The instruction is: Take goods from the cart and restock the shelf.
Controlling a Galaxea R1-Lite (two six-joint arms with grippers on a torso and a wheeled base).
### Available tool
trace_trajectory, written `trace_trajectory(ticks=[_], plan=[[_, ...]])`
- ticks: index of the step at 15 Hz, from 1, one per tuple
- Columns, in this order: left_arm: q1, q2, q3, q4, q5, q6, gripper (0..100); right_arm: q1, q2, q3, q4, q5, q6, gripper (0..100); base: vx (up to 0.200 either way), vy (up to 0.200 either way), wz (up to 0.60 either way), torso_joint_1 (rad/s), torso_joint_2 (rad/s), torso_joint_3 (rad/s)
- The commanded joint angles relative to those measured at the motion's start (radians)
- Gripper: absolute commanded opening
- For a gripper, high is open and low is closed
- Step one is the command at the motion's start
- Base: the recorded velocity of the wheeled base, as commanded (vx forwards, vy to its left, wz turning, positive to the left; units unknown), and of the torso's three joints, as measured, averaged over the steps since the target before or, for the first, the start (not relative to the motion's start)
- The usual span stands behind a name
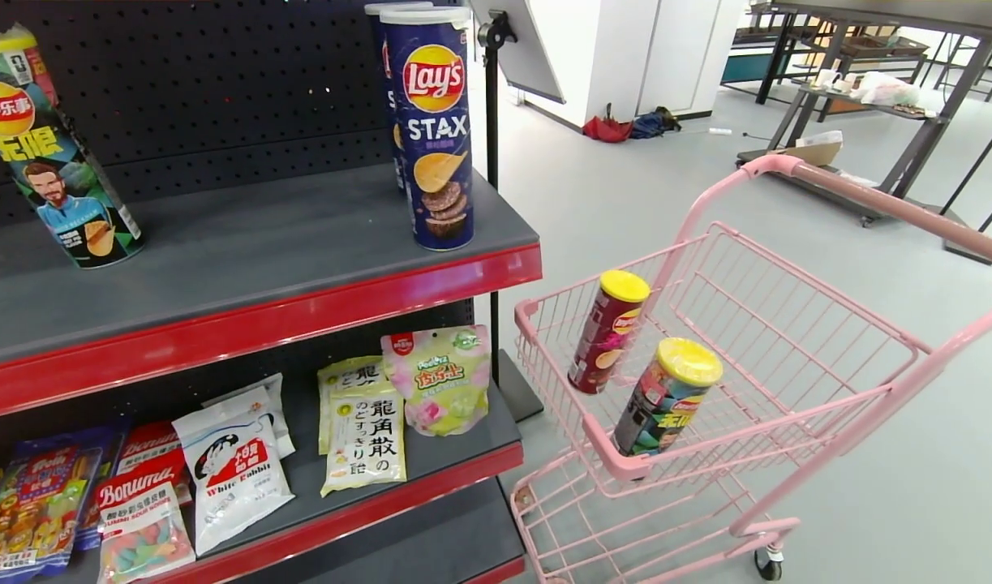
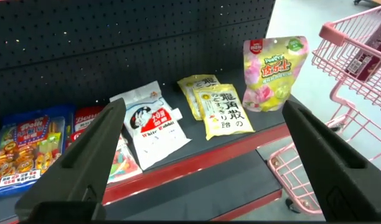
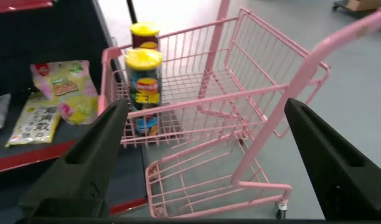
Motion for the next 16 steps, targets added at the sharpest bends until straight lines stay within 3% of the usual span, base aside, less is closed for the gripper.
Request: trace_trajectory(ticks=[1, 2, 5, 6, 11, 16], plan=[[0.0, 0.001, 0.0, 0.0, 0.0, 0.001, 100, 0.129, 0.581, -0.229, -0.069, 0.071, -0.013, 100, 0.0, 0.0, 0.0, 0.0, 0.0, 0.0], [0.0, 0.001, 0.0, 0.0, 0.0, 0.001, 100, 0.167, 0.701, -0.181, -0.206, 0.072, 0.049, 100, 0.0, 0.0, 0.0, 0.0, 0.0, 0.0], [0.0, 0.001, 0.0, 0.0, 0.0, 0.001, 100, 0.219, 1.035, -0.023, -0.638, 0.074, 0.069, 100, 0.0, 0.0, 0.0, 0.0, 0.0, 0.0], [0.0, 0.001, 0.0, 0.0, 0.0, 0.001, 100, 0.227, 1.11, 0.0, -0.707, 0.075, 0.07, 100, 0.0, 0.0, 0.0, 0.0, 0.0, 0.0], [0.0, 0.001, 0.0, 0.0, 0.0, 0.001, 100, 0.24, 1.307, -0.022, -0.781, 0.113, 0.119, 100, 0.0, 0.0, 0.0, 0.0, 0.0, 0.0], [0.0, 0.001, 0.0, 0.0, -0.002, 0.001, 100, 0.239, 1.532, -0.037, -0.984, 0.118, 0.118, 100, 0.0, 0.0, 0.0, 0.0, 0.0, 0.0]])
